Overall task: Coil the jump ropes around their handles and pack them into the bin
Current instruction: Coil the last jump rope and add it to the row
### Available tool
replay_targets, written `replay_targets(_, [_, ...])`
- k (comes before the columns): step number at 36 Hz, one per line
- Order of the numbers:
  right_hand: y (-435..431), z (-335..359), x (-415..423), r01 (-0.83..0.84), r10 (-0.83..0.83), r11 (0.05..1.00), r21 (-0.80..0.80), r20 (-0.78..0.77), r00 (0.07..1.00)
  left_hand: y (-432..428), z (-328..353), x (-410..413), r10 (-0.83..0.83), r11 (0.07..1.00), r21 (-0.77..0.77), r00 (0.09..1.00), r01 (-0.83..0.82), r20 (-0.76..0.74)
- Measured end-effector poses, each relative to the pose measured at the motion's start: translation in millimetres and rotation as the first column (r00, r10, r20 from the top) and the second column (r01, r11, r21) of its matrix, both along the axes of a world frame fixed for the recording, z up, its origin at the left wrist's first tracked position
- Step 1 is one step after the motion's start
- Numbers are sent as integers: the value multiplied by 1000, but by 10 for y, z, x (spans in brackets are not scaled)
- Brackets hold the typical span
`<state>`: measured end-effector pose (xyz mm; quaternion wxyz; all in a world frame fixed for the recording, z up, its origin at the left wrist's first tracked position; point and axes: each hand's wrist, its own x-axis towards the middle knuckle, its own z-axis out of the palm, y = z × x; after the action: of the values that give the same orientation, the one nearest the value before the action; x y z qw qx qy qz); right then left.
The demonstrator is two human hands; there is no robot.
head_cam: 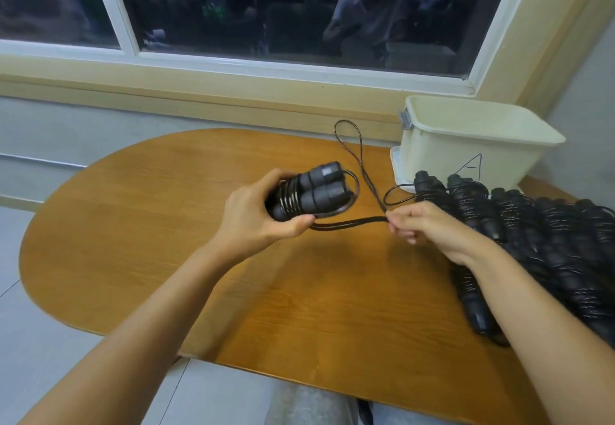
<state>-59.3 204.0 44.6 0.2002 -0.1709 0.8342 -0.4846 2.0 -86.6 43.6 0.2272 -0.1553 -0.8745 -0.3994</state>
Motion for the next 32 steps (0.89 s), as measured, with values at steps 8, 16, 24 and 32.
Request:
replay_targets(8, [-291, 214, -280, 21, -22, 992, 127, 5, 1000, 291, -44, 112, -166, 887, -459, 959, 44, -228])
replay_targets(16, [-605, 515, -48, 85, -73, 995, 45, -218, 973, 406, -249, 67, 50, 747, -637, 972, -189, -230])
replay_targets(24, [-621, 315, 400, 143, -26, 967, 212, -475, 880, 358, -238, -5, 232, 761, -582, 958, -286, -168])
replay_targets(32, [-558, 139, 613, 171, -101, 982, 85, -528, 843, 379, -143, 15, 262, 836, -485, 963, -258, -63])
